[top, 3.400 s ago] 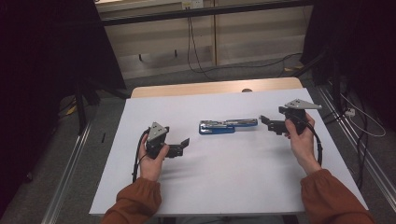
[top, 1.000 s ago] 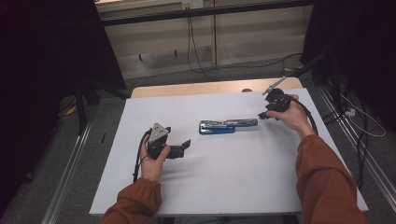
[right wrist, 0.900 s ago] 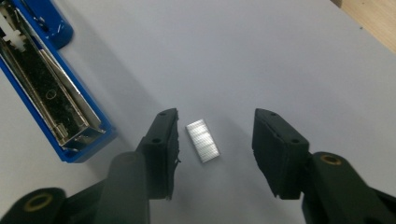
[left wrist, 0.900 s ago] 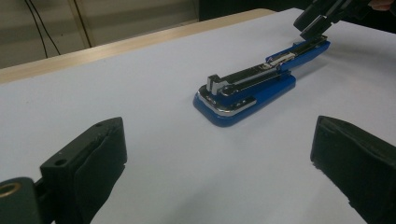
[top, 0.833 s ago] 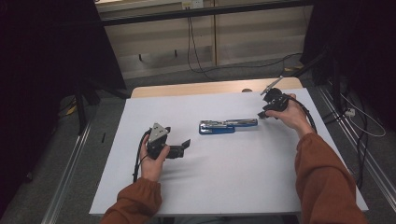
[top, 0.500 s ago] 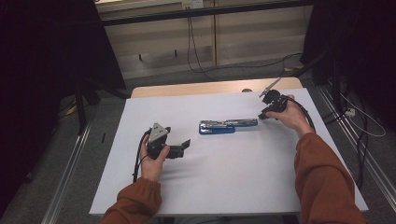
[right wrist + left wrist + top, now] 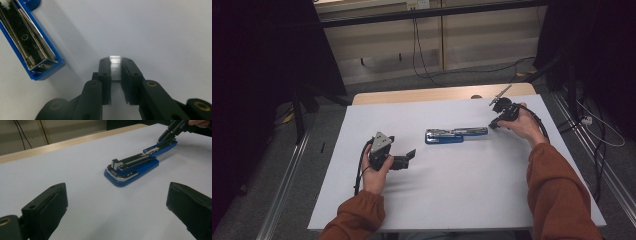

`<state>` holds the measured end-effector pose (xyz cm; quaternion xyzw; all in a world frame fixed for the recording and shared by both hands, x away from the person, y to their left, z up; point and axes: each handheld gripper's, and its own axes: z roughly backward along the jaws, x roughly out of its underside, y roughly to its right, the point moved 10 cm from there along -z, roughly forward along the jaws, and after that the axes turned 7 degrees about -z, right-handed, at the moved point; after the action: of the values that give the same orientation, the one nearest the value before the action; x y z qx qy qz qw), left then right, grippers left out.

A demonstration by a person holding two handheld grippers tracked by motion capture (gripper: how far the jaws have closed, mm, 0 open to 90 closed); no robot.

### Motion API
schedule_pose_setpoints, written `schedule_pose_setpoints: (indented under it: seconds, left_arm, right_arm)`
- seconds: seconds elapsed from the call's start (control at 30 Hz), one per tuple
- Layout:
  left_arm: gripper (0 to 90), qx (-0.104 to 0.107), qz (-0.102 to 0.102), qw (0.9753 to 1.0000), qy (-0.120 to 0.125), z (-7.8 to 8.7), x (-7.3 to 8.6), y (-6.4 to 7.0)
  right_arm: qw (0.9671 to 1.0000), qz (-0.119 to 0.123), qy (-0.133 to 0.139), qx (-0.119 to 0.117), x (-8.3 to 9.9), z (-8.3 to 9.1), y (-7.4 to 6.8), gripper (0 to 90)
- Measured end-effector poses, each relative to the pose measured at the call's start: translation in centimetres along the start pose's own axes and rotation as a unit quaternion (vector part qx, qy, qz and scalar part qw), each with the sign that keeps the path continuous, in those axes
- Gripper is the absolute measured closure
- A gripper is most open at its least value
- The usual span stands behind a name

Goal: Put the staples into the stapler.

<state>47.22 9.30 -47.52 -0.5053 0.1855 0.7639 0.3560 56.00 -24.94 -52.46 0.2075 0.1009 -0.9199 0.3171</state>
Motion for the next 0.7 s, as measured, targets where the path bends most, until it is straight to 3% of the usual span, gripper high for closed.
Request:
schedule_pose_setpoints:
  seconds: [0.7]
  left_arm:
    - [3.7, 0.000, -0.004, 1.0000, 0.001, 0.03, -0.02, -0.04]
  right_arm:
    - [1.0000, 0.002, -0.006, 0.000, 0.08, 0.08, -0.07, 79.4]
